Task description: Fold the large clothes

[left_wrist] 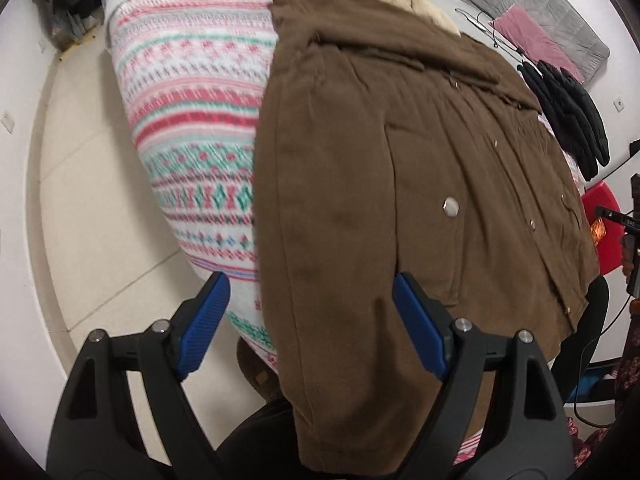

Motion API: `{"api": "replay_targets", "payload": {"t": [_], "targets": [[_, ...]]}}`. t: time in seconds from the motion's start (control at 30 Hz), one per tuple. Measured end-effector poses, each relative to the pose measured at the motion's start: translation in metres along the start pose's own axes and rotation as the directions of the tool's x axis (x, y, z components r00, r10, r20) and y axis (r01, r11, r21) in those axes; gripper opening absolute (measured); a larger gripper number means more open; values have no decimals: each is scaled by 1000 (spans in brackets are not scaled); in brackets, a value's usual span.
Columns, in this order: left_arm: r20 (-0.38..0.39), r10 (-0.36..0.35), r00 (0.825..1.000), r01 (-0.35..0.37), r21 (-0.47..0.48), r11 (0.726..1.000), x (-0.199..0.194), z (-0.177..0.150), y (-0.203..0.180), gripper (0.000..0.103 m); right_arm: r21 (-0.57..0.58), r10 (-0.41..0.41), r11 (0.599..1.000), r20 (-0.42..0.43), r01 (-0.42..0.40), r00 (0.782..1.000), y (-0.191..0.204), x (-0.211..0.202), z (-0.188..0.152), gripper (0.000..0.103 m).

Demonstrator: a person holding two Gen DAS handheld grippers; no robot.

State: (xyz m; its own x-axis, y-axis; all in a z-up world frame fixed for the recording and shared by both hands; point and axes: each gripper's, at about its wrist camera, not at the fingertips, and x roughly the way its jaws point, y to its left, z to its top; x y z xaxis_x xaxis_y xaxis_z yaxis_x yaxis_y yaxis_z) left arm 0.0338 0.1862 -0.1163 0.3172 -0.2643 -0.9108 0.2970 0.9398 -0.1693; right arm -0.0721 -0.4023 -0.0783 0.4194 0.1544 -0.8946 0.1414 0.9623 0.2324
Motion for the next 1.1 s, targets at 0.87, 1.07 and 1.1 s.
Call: {"api": "replay_targets", "payload": {"t": [0.87,1.07,1.1], "targets": [[-174,-195,965,197,-6,980,16,-25,-19,77,169,131,980,-141,-106,981,-16,45,-42,82],[-166,-209,964,211,-7,978,9,-31,-27,70,92,98,992,-146,-85,984,2,35,-44,65],[-161,-210,964,212,-3,977,7,-32,-29,70,79,92,994,-147,-81,985,5,33,-45,63]]}}
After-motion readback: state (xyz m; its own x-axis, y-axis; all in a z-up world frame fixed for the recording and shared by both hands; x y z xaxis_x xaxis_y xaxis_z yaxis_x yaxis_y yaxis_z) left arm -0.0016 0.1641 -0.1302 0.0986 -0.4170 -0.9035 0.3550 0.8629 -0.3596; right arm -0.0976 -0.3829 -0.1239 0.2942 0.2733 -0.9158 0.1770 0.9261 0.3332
